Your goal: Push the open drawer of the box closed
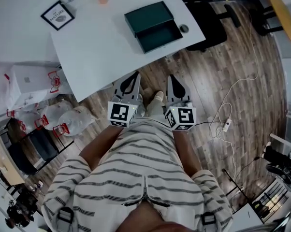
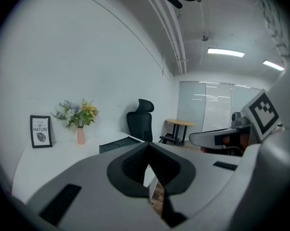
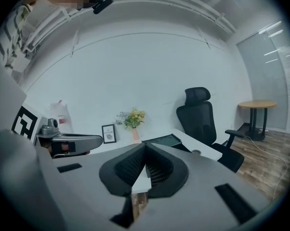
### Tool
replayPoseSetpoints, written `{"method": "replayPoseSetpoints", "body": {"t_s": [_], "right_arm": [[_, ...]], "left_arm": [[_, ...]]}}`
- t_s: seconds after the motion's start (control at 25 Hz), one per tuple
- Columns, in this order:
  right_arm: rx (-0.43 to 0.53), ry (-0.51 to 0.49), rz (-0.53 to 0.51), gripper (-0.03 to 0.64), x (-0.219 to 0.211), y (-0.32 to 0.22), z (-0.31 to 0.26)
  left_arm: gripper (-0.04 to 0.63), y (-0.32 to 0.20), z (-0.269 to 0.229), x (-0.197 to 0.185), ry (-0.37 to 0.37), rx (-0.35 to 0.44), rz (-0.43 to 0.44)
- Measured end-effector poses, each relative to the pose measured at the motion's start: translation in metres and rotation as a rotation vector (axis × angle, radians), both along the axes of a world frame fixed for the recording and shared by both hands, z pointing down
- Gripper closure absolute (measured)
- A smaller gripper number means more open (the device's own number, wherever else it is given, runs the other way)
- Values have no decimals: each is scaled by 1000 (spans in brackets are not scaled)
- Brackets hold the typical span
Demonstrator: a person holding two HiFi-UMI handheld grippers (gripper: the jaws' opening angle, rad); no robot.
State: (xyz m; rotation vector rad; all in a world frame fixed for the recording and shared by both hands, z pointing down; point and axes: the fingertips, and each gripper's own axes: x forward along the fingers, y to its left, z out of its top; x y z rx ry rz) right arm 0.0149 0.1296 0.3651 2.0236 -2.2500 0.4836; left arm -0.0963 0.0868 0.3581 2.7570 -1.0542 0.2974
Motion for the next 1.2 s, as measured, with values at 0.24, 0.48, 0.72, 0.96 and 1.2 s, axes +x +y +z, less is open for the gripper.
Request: {"method": "replayPoseSetpoints", "body": {"t_s": [0.24,0.48,0.72,0.96,1.2], "right_arm": [[-19,8,-34,607,21,-27,15],[-43,-12,-88,607,46,-72,31],[-91,-41,-133,607,63,-105,56],[-131,-54,-177,607,70,-123,82],[-166,-58,-201,607,68,-134,99]], "left_arm": [[597,-26,13,20,-20,-1,-28],[597,-66,26,40,-45,-19,-100],[597,-104,42,54,-55,-80,-185],[597,-123,50,63,-68,-77,-247],[597,-137,68,58,-88,-126,-277]]}}
